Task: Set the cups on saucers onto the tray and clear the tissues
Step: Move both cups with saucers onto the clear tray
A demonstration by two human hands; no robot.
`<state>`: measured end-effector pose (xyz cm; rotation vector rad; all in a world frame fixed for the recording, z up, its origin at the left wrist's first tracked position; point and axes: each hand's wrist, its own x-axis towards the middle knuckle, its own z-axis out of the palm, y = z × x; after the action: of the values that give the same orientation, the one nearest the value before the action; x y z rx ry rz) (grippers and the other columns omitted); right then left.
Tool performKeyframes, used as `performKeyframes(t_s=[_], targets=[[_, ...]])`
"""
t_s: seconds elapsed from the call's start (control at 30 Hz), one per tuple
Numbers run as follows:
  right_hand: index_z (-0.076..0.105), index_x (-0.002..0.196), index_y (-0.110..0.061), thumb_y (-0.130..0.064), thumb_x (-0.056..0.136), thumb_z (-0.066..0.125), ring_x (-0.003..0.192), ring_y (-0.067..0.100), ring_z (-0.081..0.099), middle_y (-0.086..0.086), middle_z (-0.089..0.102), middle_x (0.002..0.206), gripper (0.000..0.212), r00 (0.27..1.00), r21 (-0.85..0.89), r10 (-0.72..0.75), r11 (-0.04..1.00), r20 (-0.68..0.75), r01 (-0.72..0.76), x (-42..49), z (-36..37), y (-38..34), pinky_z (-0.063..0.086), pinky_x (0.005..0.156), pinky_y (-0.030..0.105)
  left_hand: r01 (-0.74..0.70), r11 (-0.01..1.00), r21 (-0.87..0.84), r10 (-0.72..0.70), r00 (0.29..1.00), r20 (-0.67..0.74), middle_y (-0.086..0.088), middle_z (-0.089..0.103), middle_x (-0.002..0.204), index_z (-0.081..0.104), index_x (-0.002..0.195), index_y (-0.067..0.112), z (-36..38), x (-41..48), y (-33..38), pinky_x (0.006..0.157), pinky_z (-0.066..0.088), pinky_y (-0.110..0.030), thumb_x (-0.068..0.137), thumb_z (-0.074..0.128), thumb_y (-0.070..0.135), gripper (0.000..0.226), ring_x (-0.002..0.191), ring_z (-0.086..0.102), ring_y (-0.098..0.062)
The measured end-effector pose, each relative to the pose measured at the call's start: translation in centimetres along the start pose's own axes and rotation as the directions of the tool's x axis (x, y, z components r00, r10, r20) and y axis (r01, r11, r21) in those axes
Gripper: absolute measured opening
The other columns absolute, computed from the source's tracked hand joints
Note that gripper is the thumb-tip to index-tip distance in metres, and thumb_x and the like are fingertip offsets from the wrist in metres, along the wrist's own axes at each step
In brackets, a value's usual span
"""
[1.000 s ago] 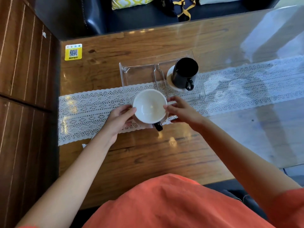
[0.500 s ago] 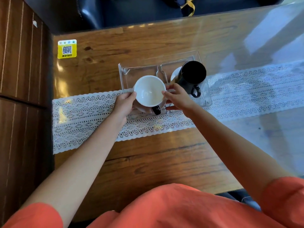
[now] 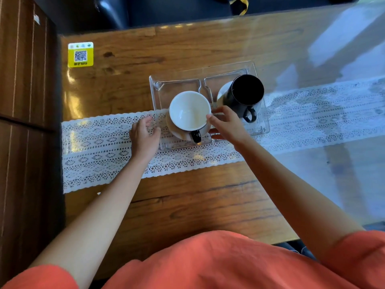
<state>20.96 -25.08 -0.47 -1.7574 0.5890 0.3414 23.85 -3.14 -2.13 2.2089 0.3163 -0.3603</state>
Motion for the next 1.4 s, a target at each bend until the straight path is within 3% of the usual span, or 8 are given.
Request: performKeyframes(t_s=[0.13, 0.3, 0.53, 0.7, 0.9, 1.1, 1.23, 1.4], targets=[[0.05, 0.113, -0.006, -0.027, 0.09, 0.058, 0.081, 0.025, 0.069, 0.011, 0.063, 0.114, 0.032, 1.0, 0.066, 0.014, 0.998, -0.016, -0.013, 0.1, 0.2, 0.1, 0.061, 0.066, 0.031, 0.03, 1.0, 0.004, -0.03, 0.988, 0.153, -0.008, 0.053, 0.128, 0.037, 0.136, 0.02, 0.6, 0.3, -0.8, 0.092, 0.046, -0.042, 0.086, 0.058, 0.028, 0.055, 0.112, 0.052, -0.024], [0.051, 0.107, -0.008, -0.026, 0.089, 0.06, 0.078, 0.025, 0.069, 0.001, 0.065, 0.096, 0.027, 0.999, 0.119, 0.037, 0.992, -0.007, -0.036, 0.3, 0.6, 0.0, 0.062, 0.064, 0.032, 0.044, 0.998, -0.039, -0.039, 0.992, 0.116, -0.01, 0.05, 0.137, 0.033, 0.138, 0.019, 1.7, 0.9, -0.3, 0.092, 0.044, -0.038, 0.081, 0.065, 0.028, 0.066, 0.119, 0.05, -0.027], [0.052, 0.111, -0.008, -0.027, 0.088, 0.061, 0.084, 0.028, 0.07, 0.006, 0.065, 0.105, 0.032, 0.999, 0.135, 0.031, 0.99, -0.016, -0.028, 1.1, 1.3, -0.7, 0.062, 0.068, 0.036, 0.057, 0.994, -0.088, -0.052, 0.997, 0.061, -0.008, 0.059, 0.11, 0.044, 0.118, 0.015, 2.0, 1.8, -0.1, 0.075, 0.048, -0.037, 0.078, 0.067, 0.024, 0.046, 0.093, 0.056, -0.023], [0.051, 0.113, -0.007, -0.028, 0.088, 0.061, 0.086, 0.03, 0.07, 0.008, 0.062, 0.112, 0.035, 0.999, 0.116, 0.039, 0.993, -0.028, -0.035, 1.8, 1.8, -1.4, 0.062, 0.069, 0.036, 0.059, 0.995, -0.081, -0.057, 0.998, 0.027, 0.003, 0.054, 0.094, 0.046, 0.113, 0.014, 2.0, 2.4, 0.1, 0.056, 0.04, -0.023, 0.08, 0.065, 0.023, 0.039, 0.079, 0.051, -0.016], [0.051, 0.104, -0.008, -0.024, 0.09, 0.058, 0.081, 0.024, 0.067, 0.0, 0.062, 0.092, 0.022, 0.999, 0.109, 0.032, 0.994, 0.009, -0.033, 2.2, 2.4, -2.3, 0.061, 0.071, 0.039, 0.068, 0.993, -0.099, -0.07, 0.997, -0.021, 0.003, 0.057, 0.089, 0.051, 0.105, 0.014, 1.9, 2.7, 0.0, 0.053, 0.036, -0.022, 0.083, 0.062, 0.024, 0.026, 0.078, 0.053, -0.016], [0.05, 0.106, -0.007, -0.022, 0.091, 0.057, 0.081, 0.023, 0.064, 0.004, 0.062, 0.098, 0.022, 0.999, 0.104, 0.03, 0.994, 0.013, -0.032, 2.2, 2.6, -2.6, 0.059, 0.074, 0.041, 0.084, 0.99, -0.114, -0.086, 0.996, -0.02, 0.003, 0.056, 0.088, 0.051, 0.104, 0.012, 1.8, 2.8, 0.3, 0.052, 0.034, -0.022, 0.084, 0.062, 0.025, 0.026, 0.076, 0.052, -0.015], [0.05, 0.105, -0.009, -0.023, 0.091, 0.056, 0.08, 0.022, 0.064, -0.001, 0.062, 0.091, 0.021, 0.999, 0.089, 0.035, 0.995, 0.024, -0.037, 2.0, 2.6, -2.8, 0.059, 0.075, 0.041, 0.083, 0.991, -0.107, -0.084, 0.996, -0.008, 0.002, 0.056, 0.09, 0.051, 0.106, 0.012, 1.7, 2.8, 0.2, 0.053, 0.034, -0.021, 0.084, 0.062, 0.026, 0.028, 0.078, 0.052, -0.016], [0.052, 0.115, -0.008, -0.025, 0.092, 0.053, 0.089, 0.025, 0.065, 0.014, 0.065, 0.113, 0.028, 0.999, 0.027, 0.029, 0.999, 0.015, -0.029, 1.6, 2.7, -3.0, 0.059, 0.079, 0.047, 0.08, 0.992, -0.103, -0.08, 0.997, 0.001, 0.001, 0.056, 0.09, 0.051, 0.105, 0.012, 1.7, 2.8, 0.2, 0.054, 0.035, -0.022, 0.083, 0.062, 0.027, 0.029, 0.08, 0.053, -0.018]])
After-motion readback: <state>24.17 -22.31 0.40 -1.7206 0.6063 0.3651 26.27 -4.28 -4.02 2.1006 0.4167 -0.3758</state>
